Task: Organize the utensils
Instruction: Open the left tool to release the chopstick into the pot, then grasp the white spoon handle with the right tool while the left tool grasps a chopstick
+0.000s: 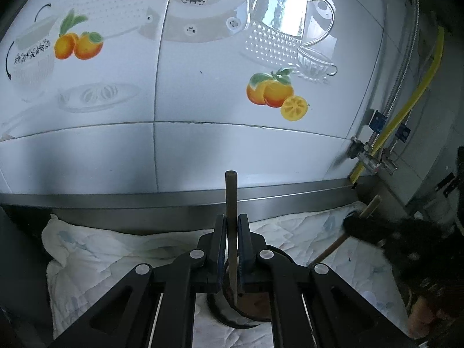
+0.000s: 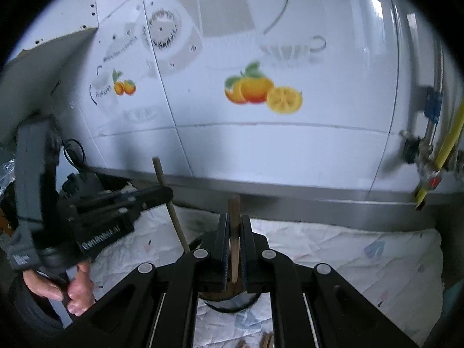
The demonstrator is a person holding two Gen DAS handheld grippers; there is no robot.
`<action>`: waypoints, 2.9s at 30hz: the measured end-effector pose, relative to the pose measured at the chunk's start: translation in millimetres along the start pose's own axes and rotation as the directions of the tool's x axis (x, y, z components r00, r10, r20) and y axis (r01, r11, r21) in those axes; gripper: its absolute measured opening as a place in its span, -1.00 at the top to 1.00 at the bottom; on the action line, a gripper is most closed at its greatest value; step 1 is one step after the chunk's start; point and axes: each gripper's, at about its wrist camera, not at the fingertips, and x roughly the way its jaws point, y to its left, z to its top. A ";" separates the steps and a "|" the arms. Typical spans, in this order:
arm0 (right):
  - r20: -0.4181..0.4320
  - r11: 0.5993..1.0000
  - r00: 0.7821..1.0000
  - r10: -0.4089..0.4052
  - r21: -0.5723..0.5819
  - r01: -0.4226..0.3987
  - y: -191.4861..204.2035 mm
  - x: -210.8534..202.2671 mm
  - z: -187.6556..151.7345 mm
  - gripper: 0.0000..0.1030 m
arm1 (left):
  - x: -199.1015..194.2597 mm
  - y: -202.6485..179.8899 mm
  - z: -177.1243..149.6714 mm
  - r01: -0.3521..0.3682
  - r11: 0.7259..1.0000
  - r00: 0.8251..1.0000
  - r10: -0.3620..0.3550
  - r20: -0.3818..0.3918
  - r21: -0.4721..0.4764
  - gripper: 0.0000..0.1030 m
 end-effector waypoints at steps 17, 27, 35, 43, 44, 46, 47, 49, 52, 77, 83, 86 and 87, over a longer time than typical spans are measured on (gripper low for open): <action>0.023 0.997 0.997 -0.070 -0.019 0.070 -5.1 -10.3 5.3 0.15 | -22.5 1.9 -1.5 -0.022 1.000 0.999 0.022 0.037 -0.001 -0.06; 0.029 0.997 0.997 -0.075 -0.003 0.075 -15.2 -46.9 -6.1 0.15 | -49.6 -1.9 -31.3 -0.017 1.000 1.000 0.017 0.005 0.003 -0.06; -0.028 0.991 0.991 -0.129 0.022 0.130 -38.6 -75.4 -48.4 0.06 | -59.0 -21.4 -76.6 0.003 1.000 0.998 -0.003 -0.056 0.006 -0.06; -0.120 0.973 0.972 -0.202 0.085 0.213 -72.5 -90.2 -108.1 -0.06 | -48.9 -45.6 -130.1 0.028 1.000 0.989 -0.029 -0.148 -0.004 -0.06; -0.135 0.968 0.967 -0.217 0.095 0.231 -77.8 -90.7 -116.7 -0.13 | -47.4 -47.6 -135.9 0.032 0.999 0.987 -0.033 -0.159 -0.006 -0.06; -0.168 0.958 0.956 -0.239 0.120 0.261 -88.5 -90.5 -131.4 -0.28 | -43.7 -51.1 -147.7 0.038 0.999 0.983 -0.039 -0.182 -0.011 -0.06; -0.181 0.954 0.953 -0.243 0.133 0.268 -92.5 -90.6 -137.5 -0.35 | -41.7 -52.8 -151.3 0.042 0.999 0.981 -0.044 -0.191 -0.014 -0.06; -0.212 0.945 0.945 -0.251 0.160 0.287 -100.8 -88.4 -149.2 -0.41 | -37.4 -56.9 -160.8 0.051 0.999 0.976 -0.054 -0.211 -0.016 -0.06; -0.261 0.932 0.929 -0.263 0.180 0.314 -108.9 -80.0 -167.8 -0.45 | -29.2 -64.2 -174.2 0.064 0.998 0.968 -0.062 -0.245 0.000 -0.06; -0.403 0.873 0.872 -0.277 0.274 0.403 -134.1 -22.7 -200.0 -0.66 | 34.5 -79.7 -204.2 0.142 0.990 0.907 -0.120 -0.405 0.025 -0.06; -0.427 0.876 0.854 -0.299 0.232 0.423 -131.0 -12.0 -200.0 -0.68 | 46.9 -84.4 -211.5 0.159 0.987 0.890 -0.131 -0.436 0.029 -0.06; -0.432 0.879 0.845 -0.316 0.203 0.432 -129.2 -9.1 -200.0 -0.68 | 52.2 -88.1 -215.4 0.173 0.984 0.882 -0.139 -0.450 0.034 -0.06; -0.436 0.880 0.840 -0.322 0.191 0.436 -128.3 -7.7 -200.0 -0.68 | 54.3 -89.7 -216.7 0.175 0.984 0.879 -0.139 -0.456 0.038 -0.04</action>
